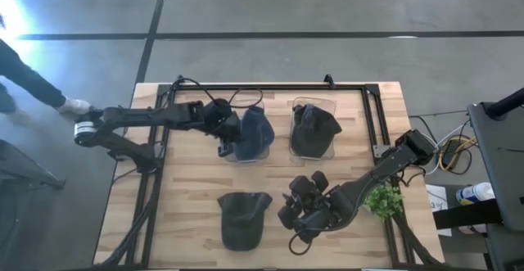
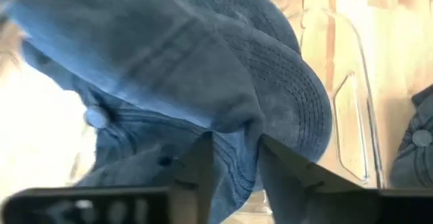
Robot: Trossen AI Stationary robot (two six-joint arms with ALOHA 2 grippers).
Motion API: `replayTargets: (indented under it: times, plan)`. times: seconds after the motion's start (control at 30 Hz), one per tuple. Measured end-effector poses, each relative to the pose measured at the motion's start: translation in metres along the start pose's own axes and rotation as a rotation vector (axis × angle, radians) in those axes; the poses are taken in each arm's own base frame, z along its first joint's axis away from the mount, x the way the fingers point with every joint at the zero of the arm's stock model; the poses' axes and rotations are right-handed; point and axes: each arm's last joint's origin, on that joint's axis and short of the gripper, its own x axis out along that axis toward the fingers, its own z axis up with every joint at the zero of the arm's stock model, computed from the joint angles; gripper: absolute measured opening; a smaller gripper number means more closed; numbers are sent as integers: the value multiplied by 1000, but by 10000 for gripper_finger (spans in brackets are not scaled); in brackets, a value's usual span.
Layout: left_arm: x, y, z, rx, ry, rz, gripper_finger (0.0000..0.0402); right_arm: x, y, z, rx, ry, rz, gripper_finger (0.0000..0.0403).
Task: Pick & Place hat
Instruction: Put the blue cap into the left transparent bin, then put the gray cap into the right transparent bin
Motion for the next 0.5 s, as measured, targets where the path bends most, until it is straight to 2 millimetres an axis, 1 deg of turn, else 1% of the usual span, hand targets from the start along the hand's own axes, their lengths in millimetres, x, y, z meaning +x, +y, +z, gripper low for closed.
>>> replayTargets:
  times: [0.17,0.27,0.37,0.43,0.5]
  plan:
    - [-24,-2,13,3,43,31,174,-1,2,0,-48,42,31,162]
    - [-47,-9,23,11,64,16,195,0,7,0,-132,92,98,162]
    - [-74,-28,32,9,44,-61,201,4,13,2,-286,164,195,162]
    - [-89,-48,34,34,31,-122,201,8,14,4,-401,192,250,162]
    - [-98,-70,31,64,32,-173,202,13,14,6,-511,197,289,162]
